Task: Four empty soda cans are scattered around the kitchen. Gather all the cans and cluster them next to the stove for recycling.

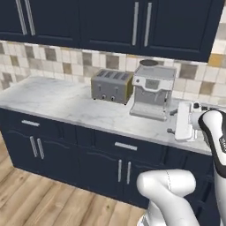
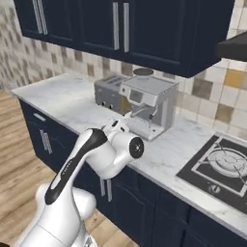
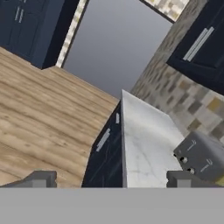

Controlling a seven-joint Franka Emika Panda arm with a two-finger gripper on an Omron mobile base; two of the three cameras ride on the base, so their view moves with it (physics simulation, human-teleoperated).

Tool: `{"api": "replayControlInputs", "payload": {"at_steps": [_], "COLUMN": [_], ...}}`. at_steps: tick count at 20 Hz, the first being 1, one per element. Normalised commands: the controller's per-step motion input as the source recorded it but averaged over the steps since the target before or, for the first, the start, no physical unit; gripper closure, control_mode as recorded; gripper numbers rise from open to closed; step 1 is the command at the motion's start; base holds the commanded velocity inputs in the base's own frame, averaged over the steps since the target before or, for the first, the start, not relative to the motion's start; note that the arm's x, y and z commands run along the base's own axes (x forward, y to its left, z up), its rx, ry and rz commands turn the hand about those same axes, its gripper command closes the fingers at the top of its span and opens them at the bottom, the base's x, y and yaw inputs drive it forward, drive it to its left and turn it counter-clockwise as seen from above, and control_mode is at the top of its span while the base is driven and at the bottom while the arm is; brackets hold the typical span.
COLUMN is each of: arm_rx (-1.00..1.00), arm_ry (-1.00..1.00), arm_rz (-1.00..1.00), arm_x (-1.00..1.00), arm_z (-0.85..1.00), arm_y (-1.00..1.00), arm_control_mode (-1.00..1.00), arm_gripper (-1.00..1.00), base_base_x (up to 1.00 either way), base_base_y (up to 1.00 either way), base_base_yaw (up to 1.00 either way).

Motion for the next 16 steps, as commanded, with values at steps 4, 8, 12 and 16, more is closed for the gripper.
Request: {"api": "replayControlInputs", "payload": {"at_steps": [4,8,12,16], "arm_rx": [0.00,0.00,0.00,0.00], "arm_ry": [0.00,0.00,0.00,0.00], "arm_rz": [0.00,0.00,0.00,0.00], "arm_x": [0.00,0.00,0.00,0.00], "arm_z": [0.00,0.00,0.00,0.00], "arm_y": [0.00,0.00,0.00,0.00], "arm_control_mode": [1.00,1.00,1.00,1.00], "arm_gripper": [-1.00,-1.00,-1.00,-1.00], "base_base_x": [0.00,0.00,0.00,0.00], "base_base_y": [0.57,0.58,0.62,0.69], "base_base_yaw": [0.38,0.38,0.36,0.32]}}
